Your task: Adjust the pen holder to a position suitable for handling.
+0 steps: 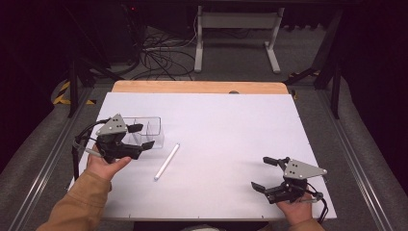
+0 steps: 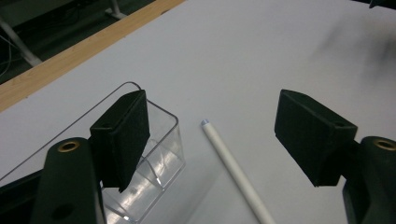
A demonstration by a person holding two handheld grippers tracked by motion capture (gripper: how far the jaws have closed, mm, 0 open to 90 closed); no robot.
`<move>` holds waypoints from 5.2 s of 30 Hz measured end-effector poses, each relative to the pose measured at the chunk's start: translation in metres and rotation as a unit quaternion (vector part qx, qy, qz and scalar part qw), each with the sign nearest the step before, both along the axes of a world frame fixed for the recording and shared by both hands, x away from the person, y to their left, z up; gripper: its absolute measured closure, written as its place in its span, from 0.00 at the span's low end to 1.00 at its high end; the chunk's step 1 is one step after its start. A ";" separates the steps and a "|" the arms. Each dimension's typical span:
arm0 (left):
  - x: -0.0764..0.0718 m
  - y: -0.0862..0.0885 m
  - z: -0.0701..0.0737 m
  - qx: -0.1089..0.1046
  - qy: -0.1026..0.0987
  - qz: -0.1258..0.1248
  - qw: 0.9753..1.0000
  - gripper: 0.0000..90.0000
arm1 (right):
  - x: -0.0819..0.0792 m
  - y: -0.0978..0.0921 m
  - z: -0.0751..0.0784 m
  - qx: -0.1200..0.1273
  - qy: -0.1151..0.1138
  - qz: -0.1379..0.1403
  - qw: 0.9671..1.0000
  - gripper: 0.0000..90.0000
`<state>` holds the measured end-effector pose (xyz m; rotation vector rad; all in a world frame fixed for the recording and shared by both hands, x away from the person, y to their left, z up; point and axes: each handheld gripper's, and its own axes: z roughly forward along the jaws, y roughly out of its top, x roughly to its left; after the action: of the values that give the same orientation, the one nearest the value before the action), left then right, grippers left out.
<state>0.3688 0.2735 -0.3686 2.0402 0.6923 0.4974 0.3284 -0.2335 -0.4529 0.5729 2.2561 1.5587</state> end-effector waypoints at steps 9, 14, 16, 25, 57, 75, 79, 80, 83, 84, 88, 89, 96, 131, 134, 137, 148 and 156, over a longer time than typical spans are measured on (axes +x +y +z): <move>0.005 -0.004 -0.001 0.074 -0.007 -0.015 0.997 0.35 | 0.000 0.001 -0.001 -0.001 0.002 0.006 1.000 0.08; 0.014 -0.004 0.002 0.101 0.015 -0.022 0.995 0.38 | 0.000 0.002 -0.001 -0.002 0.004 0.008 1.000 0.08; 0.018 -0.003 0.004 0.111 0.025 -0.025 0.993 0.40 | 0.000 0.002 -0.001 -0.007 0.003 0.010 1.000 0.08; 0.035 0.003 0.008 0.130 0.071 -0.019 0.989 0.45 | 0.000 0.003 -0.001 -0.009 0.009 0.014 1.000 0.08; 0.068 -0.005 -0.005 0.218 0.108 -0.027 0.970 0.50 | 0.001 0.003 -0.001 -0.006 0.016 0.018 1.000 0.08; 0.077 -0.014 -0.019 0.266 0.131 -0.034 0.955 0.59 | 0.001 0.004 -0.003 -0.009 0.016 0.026 0.999 0.08; 0.079 -0.016 -0.022 0.272 0.136 -0.038 0.952 0.63 | 0.002 0.005 -0.004 -0.011 0.018 0.029 0.999 0.08; 0.080 -0.017 -0.025 0.277 0.138 -0.038 0.950 0.63 | 0.002 0.006 -0.004 -0.010 0.020 0.030 0.999 0.08; 0.081 -0.019 -0.027 0.282 0.143 -0.039 0.948 0.65 | 0.002 0.005 -0.003 -0.012 0.022 0.031 0.999 0.08; 0.082 -0.020 -0.030 0.291 0.145 -0.042 0.945 0.68 | 0.002 0.005 -0.003 -0.012 0.023 0.031 0.999 0.08; 0.083 -0.021 -0.031 0.299 0.145 -0.042 0.942 0.72 | 0.002 0.005 -0.004 -0.014 0.023 0.029 0.999 0.08; 0.083 -0.020 -0.031 0.297 0.147 -0.042 0.942 0.74 | 0.002 0.005 -0.004 -0.014 0.023 0.029 0.999 0.08; 0.083 -0.018 -0.030 0.299 0.155 -0.059 0.940 0.80 | 0.003 0.006 -0.004 -0.015 0.024 0.030 0.999 0.08; 0.050 -0.124 0.022 0.287 0.088 -0.211 0.930 0.98 | 0.003 0.005 -0.005 -0.013 0.026 0.035 0.999 0.07; 0.050 -0.143 0.019 0.289 0.093 -0.221 0.927 0.98 | 0.003 0.004 -0.005 -0.012 0.026 0.036 0.999 0.07; 0.050 -0.154 0.016 0.294 0.097 -0.228 0.923 0.98 | 0.003 0.003 -0.004 -0.014 0.022 0.037 0.999 0.07; 0.053 -0.201 -0.003 0.318 0.122 -0.252 0.906 0.98 | 0.003 0.002 -0.004 -0.012 0.022 0.039 0.999 0.07; 0.053 -0.211 -0.011 0.336 0.137 -0.248 0.898 0.98 | 0.003 0.001 -0.004 -0.011 0.022 0.041 0.999 0.07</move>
<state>0.4222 0.0627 -0.3801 2.8588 0.1172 0.1449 0.3310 -0.2322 -0.4569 0.5204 2.3541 1.5728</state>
